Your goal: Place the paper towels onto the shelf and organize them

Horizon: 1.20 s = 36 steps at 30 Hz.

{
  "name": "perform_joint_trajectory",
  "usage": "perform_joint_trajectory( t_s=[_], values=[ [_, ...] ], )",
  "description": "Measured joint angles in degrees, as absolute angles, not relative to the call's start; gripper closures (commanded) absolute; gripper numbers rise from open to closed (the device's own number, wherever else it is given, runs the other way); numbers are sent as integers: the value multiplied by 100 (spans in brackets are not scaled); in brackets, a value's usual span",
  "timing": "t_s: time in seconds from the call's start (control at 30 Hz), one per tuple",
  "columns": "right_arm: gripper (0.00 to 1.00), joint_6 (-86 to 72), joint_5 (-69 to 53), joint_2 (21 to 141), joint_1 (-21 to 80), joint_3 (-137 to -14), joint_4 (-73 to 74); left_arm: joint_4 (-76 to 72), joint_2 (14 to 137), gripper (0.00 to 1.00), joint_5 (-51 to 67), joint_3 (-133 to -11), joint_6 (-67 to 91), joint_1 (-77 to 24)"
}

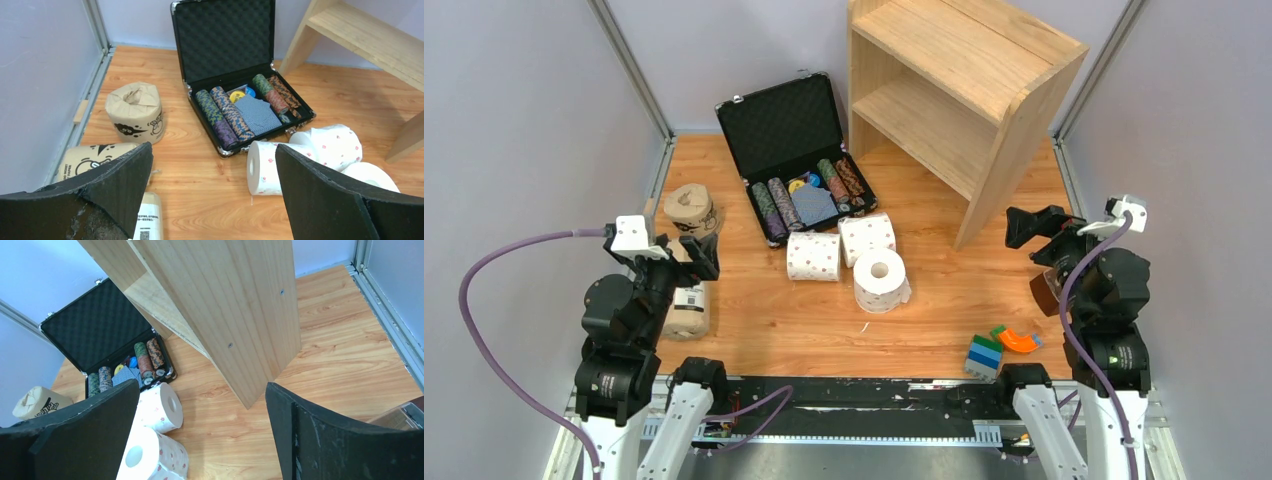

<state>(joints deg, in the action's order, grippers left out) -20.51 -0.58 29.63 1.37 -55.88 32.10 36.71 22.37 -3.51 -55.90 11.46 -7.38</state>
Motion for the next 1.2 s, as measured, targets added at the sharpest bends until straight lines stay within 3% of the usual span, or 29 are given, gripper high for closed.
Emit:
perform_joint_trajectory(
  t_s=[0.9,1.2],
  values=[
    [0,-1789,-786,3212,137,-5557,3365,4073,2333,0,-591,-5671,1380,-742],
    [0,-1704,-1804,4495,311,-5979,4383,4169,2333,0,16,-5583,1785,-742]
  ],
)
